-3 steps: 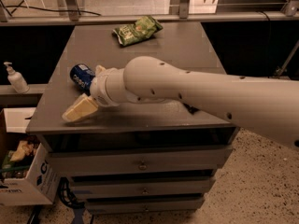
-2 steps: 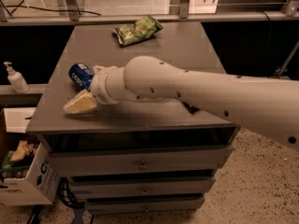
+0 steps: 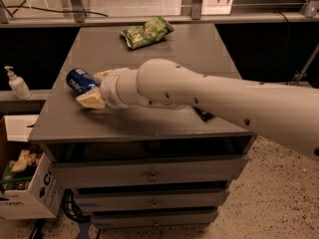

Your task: Pick pepsi can

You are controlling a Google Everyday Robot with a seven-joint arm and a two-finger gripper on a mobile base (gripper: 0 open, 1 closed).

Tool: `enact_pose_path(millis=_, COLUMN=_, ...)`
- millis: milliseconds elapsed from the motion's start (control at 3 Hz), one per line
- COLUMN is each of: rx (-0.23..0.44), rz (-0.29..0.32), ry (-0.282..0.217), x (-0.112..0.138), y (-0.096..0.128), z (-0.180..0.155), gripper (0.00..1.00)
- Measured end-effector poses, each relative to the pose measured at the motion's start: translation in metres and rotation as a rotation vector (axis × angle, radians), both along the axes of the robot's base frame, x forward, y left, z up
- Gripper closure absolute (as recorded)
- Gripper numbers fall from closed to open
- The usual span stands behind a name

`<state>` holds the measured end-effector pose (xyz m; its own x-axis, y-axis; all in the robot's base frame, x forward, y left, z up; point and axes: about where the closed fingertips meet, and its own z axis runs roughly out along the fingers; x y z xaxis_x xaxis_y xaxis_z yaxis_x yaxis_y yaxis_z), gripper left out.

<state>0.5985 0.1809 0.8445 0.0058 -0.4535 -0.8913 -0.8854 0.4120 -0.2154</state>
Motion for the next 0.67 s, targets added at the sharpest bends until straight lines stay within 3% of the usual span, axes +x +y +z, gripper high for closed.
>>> enact_pose_path(millis=333, rx=0.013, rz=0.018, ry=-0.010, x=-0.006, y=-0.004, z=0.007, gripper=0.87)
enact_pose_path(millis=667, rx=0.048, rz=0.066, ry=-0.025, x=-0.014, y=-0.008, z=0.023, gripper=1.00)
